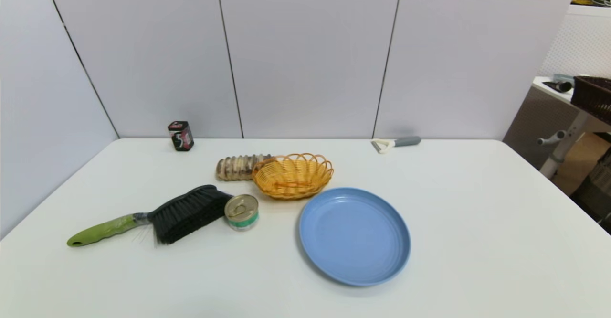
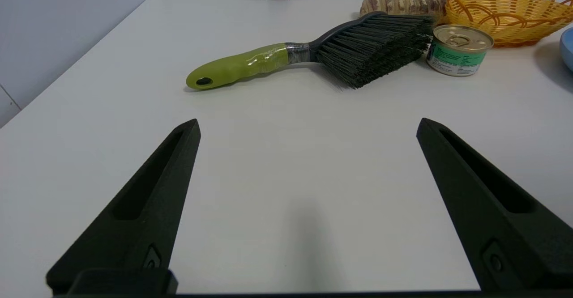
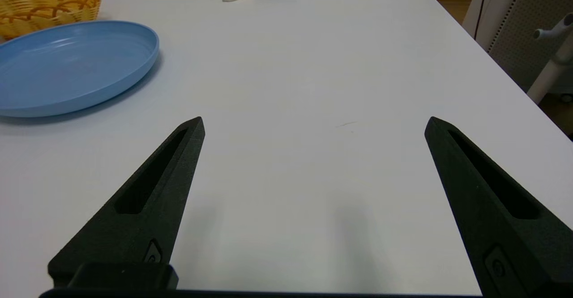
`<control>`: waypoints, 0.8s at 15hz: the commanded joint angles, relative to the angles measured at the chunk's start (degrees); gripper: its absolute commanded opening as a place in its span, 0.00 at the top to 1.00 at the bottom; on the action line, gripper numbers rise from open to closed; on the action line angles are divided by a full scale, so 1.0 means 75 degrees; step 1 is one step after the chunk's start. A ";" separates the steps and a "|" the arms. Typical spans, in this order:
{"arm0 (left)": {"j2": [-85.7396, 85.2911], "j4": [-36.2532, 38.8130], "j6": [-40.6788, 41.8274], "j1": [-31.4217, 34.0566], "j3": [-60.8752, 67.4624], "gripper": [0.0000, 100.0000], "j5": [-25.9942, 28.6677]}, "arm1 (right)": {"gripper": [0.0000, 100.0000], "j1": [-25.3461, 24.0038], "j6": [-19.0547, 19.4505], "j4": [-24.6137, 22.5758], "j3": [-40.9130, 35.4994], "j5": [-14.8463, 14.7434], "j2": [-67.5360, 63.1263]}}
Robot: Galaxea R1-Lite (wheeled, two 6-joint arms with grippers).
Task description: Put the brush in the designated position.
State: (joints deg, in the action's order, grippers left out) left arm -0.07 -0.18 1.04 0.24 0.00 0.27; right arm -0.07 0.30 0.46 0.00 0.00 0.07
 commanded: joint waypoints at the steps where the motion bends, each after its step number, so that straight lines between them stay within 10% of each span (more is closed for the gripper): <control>1: -0.0002 0.0001 -0.0009 0.0003 0.0000 0.00 -0.0001 | 0.00 -0.0002 0.0006 -0.0003 -0.0012 0.0000 -0.0010; 12: 0.0010 0.0013 -0.0162 0.0003 0.0000 0.00 -0.0012 | 0.00 -0.0002 0.0006 -0.0003 -0.0012 0.0000 -0.0010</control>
State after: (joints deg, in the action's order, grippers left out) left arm -0.07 -0.11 -0.11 0.24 0.00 0.21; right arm -0.07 0.30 0.44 0.00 0.00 0.07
